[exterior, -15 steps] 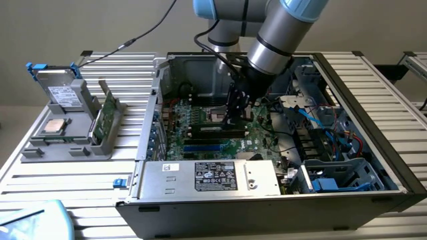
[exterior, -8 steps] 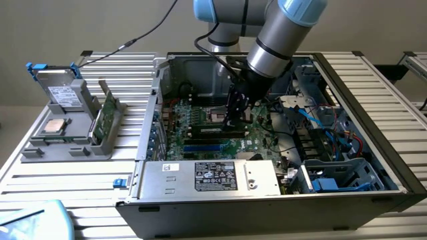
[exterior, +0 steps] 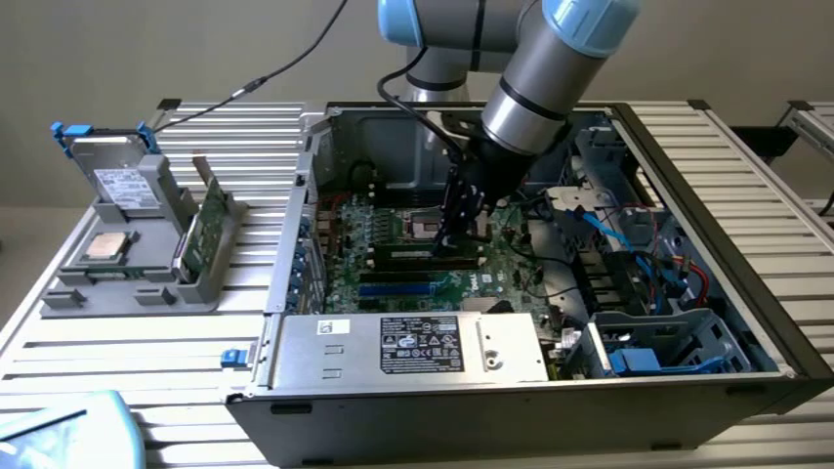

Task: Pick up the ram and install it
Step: 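Insert the ram into the slot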

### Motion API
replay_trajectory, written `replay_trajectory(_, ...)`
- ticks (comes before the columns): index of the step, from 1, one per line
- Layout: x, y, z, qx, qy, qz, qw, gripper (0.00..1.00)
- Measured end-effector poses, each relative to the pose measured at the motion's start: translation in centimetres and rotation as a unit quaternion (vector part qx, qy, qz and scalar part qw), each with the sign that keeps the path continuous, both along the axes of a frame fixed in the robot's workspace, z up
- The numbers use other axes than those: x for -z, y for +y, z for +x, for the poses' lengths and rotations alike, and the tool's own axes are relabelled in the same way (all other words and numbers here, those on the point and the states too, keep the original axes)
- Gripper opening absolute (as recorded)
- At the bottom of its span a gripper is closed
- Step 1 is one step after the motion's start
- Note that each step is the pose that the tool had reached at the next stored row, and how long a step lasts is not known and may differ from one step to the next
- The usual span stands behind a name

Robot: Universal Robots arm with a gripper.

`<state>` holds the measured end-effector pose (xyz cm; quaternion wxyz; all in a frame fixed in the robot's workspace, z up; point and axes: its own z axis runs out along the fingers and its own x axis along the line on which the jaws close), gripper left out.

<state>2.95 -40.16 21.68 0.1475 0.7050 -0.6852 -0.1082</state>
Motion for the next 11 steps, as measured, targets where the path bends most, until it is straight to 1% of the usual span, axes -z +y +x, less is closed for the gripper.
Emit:
replay_trajectory(5, 0.14, 0.02, 0.00, 0.006, 0.0008, 0.0000, 1.0000, 0.14)
replay_trajectory(11, 0.30, 0.03, 0.24, 0.006, 0.0018, 0.0001, 1.0000, 0.14)
